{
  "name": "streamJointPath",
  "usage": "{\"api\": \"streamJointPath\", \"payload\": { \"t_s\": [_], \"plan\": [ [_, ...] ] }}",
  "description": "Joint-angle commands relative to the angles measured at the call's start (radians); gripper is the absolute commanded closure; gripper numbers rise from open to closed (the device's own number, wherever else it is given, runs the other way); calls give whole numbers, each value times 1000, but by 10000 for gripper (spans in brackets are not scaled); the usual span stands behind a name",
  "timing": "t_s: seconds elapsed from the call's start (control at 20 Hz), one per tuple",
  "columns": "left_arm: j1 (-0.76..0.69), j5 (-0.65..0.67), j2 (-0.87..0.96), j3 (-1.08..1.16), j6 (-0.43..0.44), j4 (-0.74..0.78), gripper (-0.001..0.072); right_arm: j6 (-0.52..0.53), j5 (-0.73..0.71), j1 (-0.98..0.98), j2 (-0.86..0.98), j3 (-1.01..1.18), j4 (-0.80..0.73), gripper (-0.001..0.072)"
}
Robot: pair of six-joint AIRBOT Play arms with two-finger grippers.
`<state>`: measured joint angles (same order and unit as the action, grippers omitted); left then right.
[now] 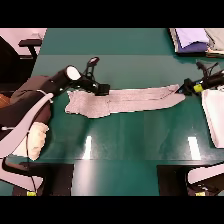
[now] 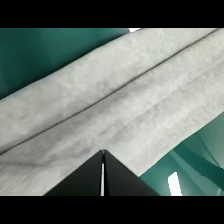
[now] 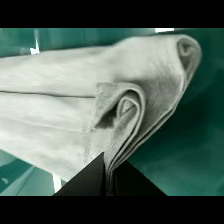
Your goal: Fold the shirts.
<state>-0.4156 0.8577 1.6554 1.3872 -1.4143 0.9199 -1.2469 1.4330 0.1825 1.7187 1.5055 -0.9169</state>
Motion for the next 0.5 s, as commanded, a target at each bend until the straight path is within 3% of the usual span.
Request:
{"api": "streamJointPath", "payload": {
  "t_s": [0.0, 0.2, 0.45],
  "plan": [
    [-62, -5, 112, 102, -5, -13, 689, -3, 63, -36, -90, 93, 101, 700],
    [-109, 47, 250, 246, -30, -15, 689, -13, 63, -140, -181, 212, 238, 700],
    [-126, 68, 309, 299, -53, -15, 689, -55, 74, -323, -197, 353, 245, 700]
  ]
}}
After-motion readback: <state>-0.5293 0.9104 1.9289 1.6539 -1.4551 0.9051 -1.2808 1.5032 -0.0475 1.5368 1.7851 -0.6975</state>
